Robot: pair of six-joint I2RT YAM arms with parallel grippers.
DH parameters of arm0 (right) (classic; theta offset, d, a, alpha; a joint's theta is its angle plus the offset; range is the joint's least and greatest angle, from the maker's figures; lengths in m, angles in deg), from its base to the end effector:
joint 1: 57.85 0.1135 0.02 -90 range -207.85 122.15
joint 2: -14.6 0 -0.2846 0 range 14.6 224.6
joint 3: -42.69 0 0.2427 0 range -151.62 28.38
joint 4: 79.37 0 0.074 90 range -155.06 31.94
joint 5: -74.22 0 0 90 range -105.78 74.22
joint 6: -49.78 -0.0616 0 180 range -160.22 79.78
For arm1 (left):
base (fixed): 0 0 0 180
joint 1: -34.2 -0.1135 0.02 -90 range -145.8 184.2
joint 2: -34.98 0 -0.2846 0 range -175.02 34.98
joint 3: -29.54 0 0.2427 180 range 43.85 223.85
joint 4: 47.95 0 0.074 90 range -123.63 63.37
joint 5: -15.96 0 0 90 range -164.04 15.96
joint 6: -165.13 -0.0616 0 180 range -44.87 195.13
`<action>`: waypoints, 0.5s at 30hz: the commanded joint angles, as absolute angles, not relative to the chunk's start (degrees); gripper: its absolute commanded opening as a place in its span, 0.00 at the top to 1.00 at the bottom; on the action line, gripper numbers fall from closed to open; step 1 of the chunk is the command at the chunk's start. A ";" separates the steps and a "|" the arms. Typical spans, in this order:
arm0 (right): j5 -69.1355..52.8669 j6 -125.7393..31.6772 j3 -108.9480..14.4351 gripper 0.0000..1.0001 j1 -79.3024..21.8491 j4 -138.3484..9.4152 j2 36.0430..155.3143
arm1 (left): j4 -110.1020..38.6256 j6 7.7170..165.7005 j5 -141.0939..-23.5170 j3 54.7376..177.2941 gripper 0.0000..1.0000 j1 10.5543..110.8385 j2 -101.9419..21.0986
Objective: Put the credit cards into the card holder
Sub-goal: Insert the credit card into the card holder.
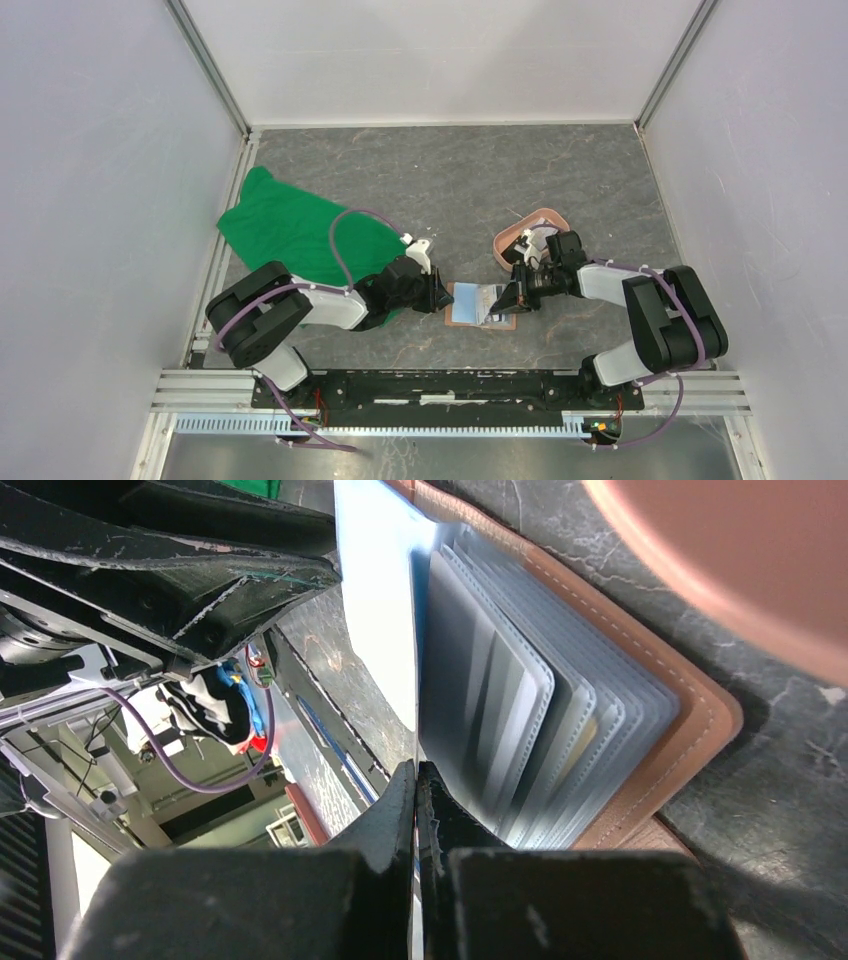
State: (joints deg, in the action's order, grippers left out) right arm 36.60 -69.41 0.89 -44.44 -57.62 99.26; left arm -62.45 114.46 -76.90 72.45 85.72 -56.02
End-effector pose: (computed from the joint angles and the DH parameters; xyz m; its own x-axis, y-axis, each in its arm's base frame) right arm 0.2020 0.0983 0.1310 -0.9973 0.0683 -0.0253 0.0166 0.5518 0.8338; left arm 0.1843 -0.2367 0.1425 -0.7782 -0.0383 -0.6269 0.4066 0.7300 -0.5493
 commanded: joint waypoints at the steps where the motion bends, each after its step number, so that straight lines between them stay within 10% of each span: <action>1: 35.34 -67.57 -1.33 1.00 -44.04 -57.00 100.20 | -60.71 110.77 -75.54 73.83 0.69 86.40 -57.04; 15: 32.05 -65.26 -1.77 1.00 -43.90 -56.72 100.04 | -60.44 110.64 -77.23 74.07 0.77 86.49 -57.98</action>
